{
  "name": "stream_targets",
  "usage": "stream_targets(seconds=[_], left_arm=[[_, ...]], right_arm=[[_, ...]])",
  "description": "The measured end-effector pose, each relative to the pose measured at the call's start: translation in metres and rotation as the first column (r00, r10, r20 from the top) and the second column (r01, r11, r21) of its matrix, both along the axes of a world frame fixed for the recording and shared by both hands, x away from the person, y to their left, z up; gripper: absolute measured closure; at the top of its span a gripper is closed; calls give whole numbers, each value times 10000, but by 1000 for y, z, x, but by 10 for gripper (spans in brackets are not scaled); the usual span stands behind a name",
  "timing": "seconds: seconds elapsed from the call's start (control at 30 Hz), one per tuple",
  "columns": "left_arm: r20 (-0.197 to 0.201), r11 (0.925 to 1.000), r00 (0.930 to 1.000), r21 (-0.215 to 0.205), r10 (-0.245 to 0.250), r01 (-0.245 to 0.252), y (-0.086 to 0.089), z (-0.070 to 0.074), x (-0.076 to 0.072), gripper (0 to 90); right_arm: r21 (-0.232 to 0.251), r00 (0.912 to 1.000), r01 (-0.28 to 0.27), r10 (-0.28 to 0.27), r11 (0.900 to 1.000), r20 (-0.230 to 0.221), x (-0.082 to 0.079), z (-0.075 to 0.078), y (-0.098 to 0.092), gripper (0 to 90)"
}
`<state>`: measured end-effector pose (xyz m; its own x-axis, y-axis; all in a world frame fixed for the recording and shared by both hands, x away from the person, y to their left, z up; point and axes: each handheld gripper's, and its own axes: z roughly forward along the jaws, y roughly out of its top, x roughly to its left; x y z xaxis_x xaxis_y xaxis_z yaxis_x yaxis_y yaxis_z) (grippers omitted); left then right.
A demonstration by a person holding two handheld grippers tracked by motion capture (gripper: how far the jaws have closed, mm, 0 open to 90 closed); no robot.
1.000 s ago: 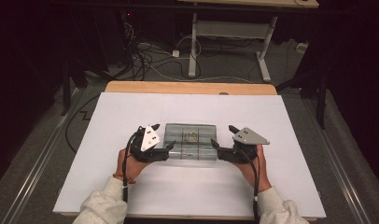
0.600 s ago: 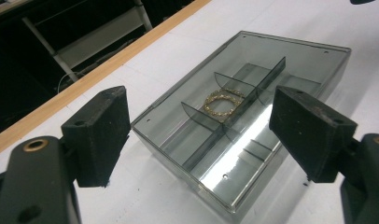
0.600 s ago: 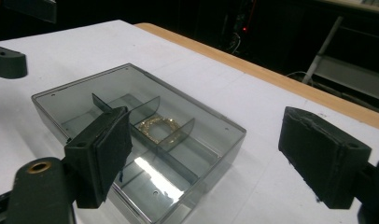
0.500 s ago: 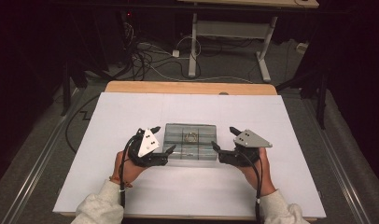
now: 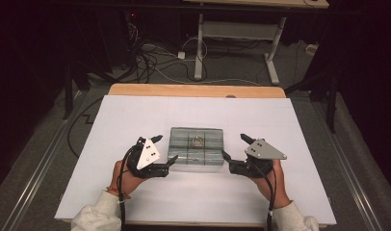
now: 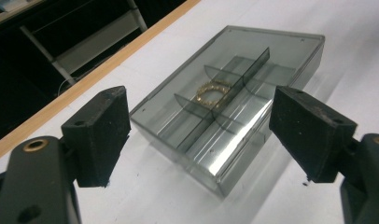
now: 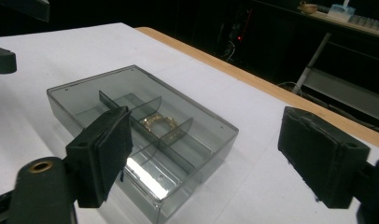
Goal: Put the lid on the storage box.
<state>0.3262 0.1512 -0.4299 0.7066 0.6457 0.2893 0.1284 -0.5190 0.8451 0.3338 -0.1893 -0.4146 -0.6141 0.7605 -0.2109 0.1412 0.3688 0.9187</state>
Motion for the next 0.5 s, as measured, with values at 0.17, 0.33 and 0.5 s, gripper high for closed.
stream_targets(seconds=[0.17,0.33,0.5], left_arm=[[46,9999,10000,146,16,-17,7,-4,-8,201],[114,9998,9999,165,-71,69,15,-6,-15,201],[76,9995,10000,323,-57,54,22,-10,-21,201]], right_arm=[[-195,9999,91,-89,9998,105,-9,-2,-5,168],[-346,9994,238,-228,9991,276,-18,-4,-11,176],[-470,9987,404,-388,9981,344,-25,-7,-20,174]])
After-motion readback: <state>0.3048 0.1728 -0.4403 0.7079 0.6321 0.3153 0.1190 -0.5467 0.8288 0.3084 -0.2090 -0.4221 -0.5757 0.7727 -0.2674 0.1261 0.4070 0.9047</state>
